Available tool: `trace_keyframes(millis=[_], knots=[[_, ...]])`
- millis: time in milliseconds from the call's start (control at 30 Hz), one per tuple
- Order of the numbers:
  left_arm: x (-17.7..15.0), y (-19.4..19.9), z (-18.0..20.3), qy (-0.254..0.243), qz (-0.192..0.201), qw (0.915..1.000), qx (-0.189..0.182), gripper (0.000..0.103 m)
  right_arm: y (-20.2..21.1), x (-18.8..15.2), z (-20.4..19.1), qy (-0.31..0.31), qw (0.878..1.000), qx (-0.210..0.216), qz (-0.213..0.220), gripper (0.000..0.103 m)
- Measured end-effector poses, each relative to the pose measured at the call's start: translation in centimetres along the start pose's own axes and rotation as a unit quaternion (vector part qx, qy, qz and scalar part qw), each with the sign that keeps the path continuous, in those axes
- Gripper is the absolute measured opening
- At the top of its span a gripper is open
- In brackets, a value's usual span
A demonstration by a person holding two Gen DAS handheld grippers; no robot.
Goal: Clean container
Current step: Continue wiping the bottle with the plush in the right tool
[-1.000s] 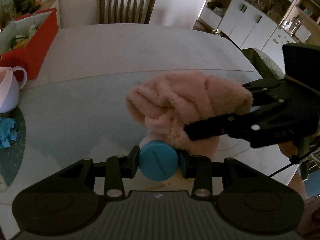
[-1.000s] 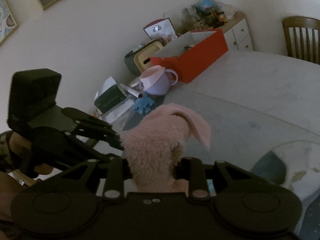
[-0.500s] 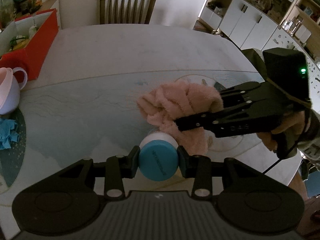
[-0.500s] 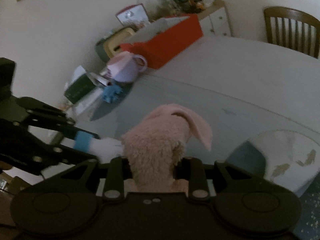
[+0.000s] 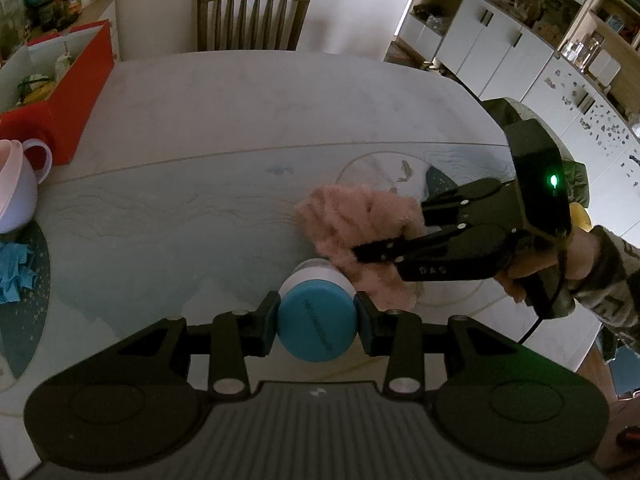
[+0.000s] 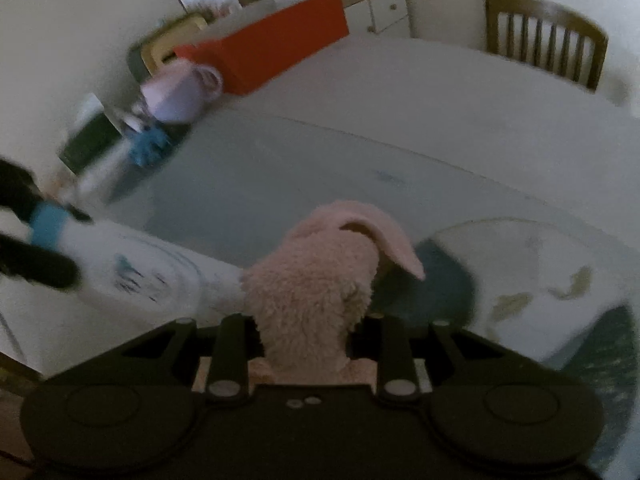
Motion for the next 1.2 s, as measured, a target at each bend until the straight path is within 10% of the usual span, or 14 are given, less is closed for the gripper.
trace_keyframes(millis=[100, 500, 1200], knots=[[0.0, 0.0, 0.0, 0.0, 0.0, 1.0, 0.0, 0.039, 1.5, 0.6, 0.3, 0.03, 0.998, -0.052, 0.02, 0.026], [0.8, -0.2, 0.2, -0.008, 0.001, 1.0, 0.001, 0.039, 9.0, 4.7, -2.8, -0.026, 0.979, 0.13, 0.153, 0.026], [2.2, -1.1, 0.7, -0.025, 0.005, 0.9997, 0.004, 0.039, 5.8, 4.2, -3.1, -0.038, 0.983, 0.14, 0.116, 0.026]])
Point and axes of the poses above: each gripper's, at about its wrist camera, not at the fingertips, and y roughly against the way its jaws point, z to its right, x to its top, the point moved 9 cm from there along -y, roughly the way its jaws point, and after that the axes turned 12 degrees about y, right-handed, at the moved point
